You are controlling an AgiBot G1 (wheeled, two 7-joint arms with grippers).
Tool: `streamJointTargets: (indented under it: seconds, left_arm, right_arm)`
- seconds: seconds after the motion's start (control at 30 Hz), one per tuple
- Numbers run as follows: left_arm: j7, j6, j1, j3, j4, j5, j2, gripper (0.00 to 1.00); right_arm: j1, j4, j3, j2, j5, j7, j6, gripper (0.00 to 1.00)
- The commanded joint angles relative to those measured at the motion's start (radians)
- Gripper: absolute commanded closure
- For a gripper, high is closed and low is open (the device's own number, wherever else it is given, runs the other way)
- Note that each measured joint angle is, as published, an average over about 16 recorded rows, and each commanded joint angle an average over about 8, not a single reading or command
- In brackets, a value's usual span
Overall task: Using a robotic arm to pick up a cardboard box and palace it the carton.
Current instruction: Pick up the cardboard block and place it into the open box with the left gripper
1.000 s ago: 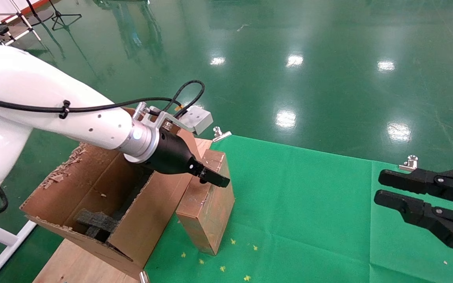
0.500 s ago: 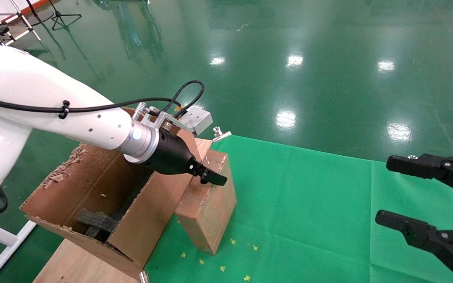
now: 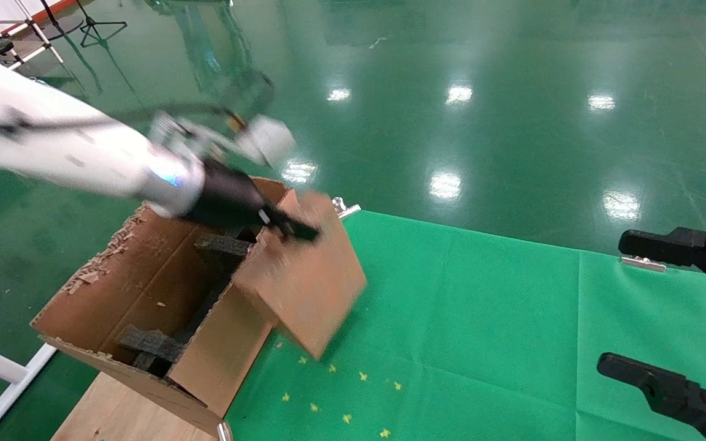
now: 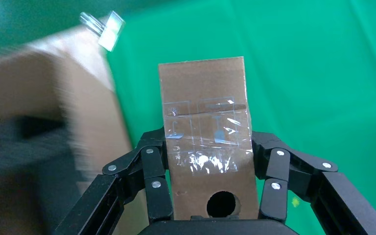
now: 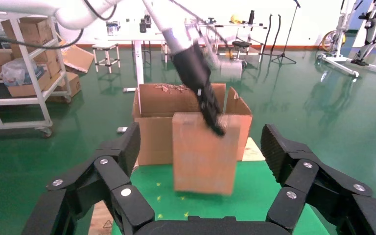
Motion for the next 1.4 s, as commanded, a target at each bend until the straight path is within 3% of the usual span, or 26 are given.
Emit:
streamJointTargets:
  seconds: [0.03,0.27,0.47,0.73,0.9,1.13,1.4]
  left_arm:
    - [0.016,-0.009,-0.022,-0.024,0.003,-0.016,-0.032,1.00]
    - [0.150,-0.053,-0.153,-0.126,0.058,-0.086,-0.116,1.00]
    - [0.288,-0.017,-0.231,-0.146,0.138,-0.084,-0.182,1.00]
    - [0.503,0.071,-0.237,-0.109,0.274,-0.044,-0.285,1.00]
    - [0.633,0.065,-0.199,-0.088,0.386,-0.029,-0.331,1.00]
    - [0.810,-0.061,-0.123,-0.083,0.588,-0.043,-0.322,1.00]
    - [0.964,-0.225,-0.097,-0.076,0.820,-0.024,-0.237,1.00]
  right_arm:
    - [0.000,0.000,0.000,0.000,0.000,0.000,0.000,0.00]
    - [0.000,0.000,0.000,0.000,0.000,0.000,0.000,0.00]
    - [0.000,0.000,0.000,0.000,0.000,0.000,0.000,0.00]
    - [0.000,0.000,0.000,0.000,0.000,0.000,0.000,0.00]
    - [0.000,0.000,0.000,0.000,0.000,0.000,0.000,0.00]
    - [0.000,0.000,0.000,0.000,0.000,0.000,0.000,0.00]
    - [0.000,0.000,0.000,0.000,0.000,0.000,0.000,0.00]
